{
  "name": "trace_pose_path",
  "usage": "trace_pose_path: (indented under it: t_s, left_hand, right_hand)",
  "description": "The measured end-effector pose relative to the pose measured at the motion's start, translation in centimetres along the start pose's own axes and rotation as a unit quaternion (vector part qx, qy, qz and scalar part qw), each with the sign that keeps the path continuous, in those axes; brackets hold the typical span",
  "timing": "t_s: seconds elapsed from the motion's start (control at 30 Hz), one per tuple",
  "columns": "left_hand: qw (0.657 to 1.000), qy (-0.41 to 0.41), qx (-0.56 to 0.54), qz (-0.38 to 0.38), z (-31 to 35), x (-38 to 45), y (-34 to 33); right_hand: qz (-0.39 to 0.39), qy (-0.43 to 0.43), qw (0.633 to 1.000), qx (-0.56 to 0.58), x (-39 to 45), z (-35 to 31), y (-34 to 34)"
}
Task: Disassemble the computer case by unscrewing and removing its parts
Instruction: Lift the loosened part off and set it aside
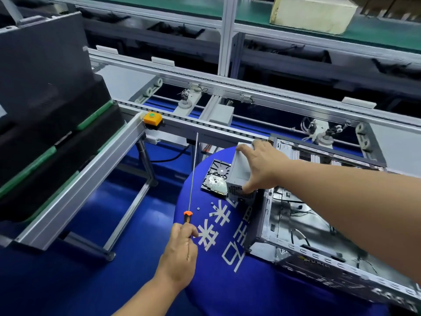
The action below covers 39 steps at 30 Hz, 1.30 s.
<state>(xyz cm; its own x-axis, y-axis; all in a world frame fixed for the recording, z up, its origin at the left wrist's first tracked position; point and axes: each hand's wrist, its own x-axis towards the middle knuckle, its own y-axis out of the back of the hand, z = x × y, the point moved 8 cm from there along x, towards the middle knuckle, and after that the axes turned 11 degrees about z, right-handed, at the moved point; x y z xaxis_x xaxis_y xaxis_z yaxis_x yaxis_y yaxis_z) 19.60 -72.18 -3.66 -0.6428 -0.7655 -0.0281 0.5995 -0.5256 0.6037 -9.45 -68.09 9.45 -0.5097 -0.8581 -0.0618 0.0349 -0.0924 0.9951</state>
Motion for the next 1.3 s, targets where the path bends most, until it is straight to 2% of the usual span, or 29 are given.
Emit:
trace_pose_path:
  t_s: [0.3, 0.63, 0.9, 1.0, 1.1, 1.2, 1.3]
  left_hand:
    - [1.0, -0.007, -0.007, 0.001, 0.3, -0.1, 0.5]
    - [1.0, -0.015, -0.013, 0.001, 1.4, 0.1, 0.8]
    - [0.999, -0.031, -0.013, 0.007, 2.7, 0.2, 0.7]
    - [0.999, -0.044, -0.024, 0.006, 3.6, 0.2, 0.6]
    - [0.997, -0.058, -0.045, 0.009, 4.9, 0.5, 0.6]
    - [0.994, -0.079, -0.075, 0.017, 6.7, 0.7, 0.7]
    - [0.99, -0.1, -0.094, 0.028, 8.6, 0.8, 0.6]
  right_hand:
    - [-0.037, 0.019, 0.999, -0.001, 0.3, 1.0, -4.1]
    - [-0.082, -0.003, 0.996, 0.045, -0.1, 1.9, -4.6]
    - [-0.082, 0.006, 0.996, 0.023, -1.1, 1.0, -5.1]
    - [-0.094, 0.003, 0.993, 0.068, -1.5, 0.9, -4.6]
    - [-0.033, -0.013, 0.985, 0.167, -2.2, 1.5, -2.6]
    - [0.045, -0.038, 0.961, 0.27, -4.1, 2.8, -1.0]
    - [0.106, -0.057, 0.942, 0.313, -7.2, 3.9, -0.3]
